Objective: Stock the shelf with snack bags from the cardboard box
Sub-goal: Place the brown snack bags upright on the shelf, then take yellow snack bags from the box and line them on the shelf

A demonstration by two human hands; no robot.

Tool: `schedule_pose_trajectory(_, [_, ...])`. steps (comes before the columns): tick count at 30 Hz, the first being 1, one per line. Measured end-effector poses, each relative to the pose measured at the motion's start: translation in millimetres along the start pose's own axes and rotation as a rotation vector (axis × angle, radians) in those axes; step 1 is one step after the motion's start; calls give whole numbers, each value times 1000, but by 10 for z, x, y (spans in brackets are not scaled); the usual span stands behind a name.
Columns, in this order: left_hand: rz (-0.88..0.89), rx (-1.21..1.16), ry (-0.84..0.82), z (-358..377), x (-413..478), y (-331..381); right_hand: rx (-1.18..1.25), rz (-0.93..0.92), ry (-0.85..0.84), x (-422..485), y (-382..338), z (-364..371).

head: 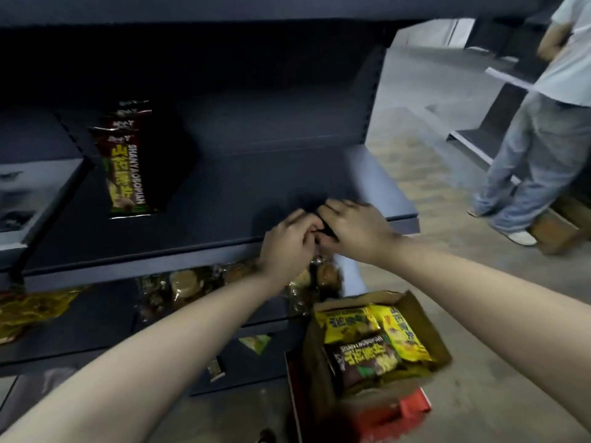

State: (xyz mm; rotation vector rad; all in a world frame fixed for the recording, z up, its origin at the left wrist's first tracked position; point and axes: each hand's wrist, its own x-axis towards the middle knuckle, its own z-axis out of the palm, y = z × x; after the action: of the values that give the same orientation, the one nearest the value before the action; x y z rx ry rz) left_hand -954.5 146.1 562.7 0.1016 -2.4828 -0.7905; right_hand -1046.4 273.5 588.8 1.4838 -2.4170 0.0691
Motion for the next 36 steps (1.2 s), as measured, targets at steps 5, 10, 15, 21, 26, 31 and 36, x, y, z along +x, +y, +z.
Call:
schedule_pose_trajectory(5, [-82, 87, -163, 749, -243, 74, 62, 15, -64, -725, 323, 227])
schedule_pose_trajectory(10, [-240, 114, -463, 1390, -522, 12, 130, 118, -273, -1244, 618, 644])
schedule_pose_trajectory(15, [-397, 214, -728, 1824, -805, -56, 211, 242, -428, -1593, 849, 1084])
schedule_pose_trajectory(21, [-460, 337, -984, 2144, -1147, -123, 419, 499, -618, -1852, 988, 1669])
schedule_pose_trajectory(26, [-254, 538, -986, 2277, -1268, -152, 525, 657, -749, -1980, 986, 2048])
schedule_pose_trajectory(31, [12, 498, -885, 2349, -1288, -108, 549, 710, -811, -1988, 891, 2283])
schedule_pose_trajectory(36, [-9, 456, -983, 2438, -1310, -47, 602, 858, -834, -1934, 827, 2460])
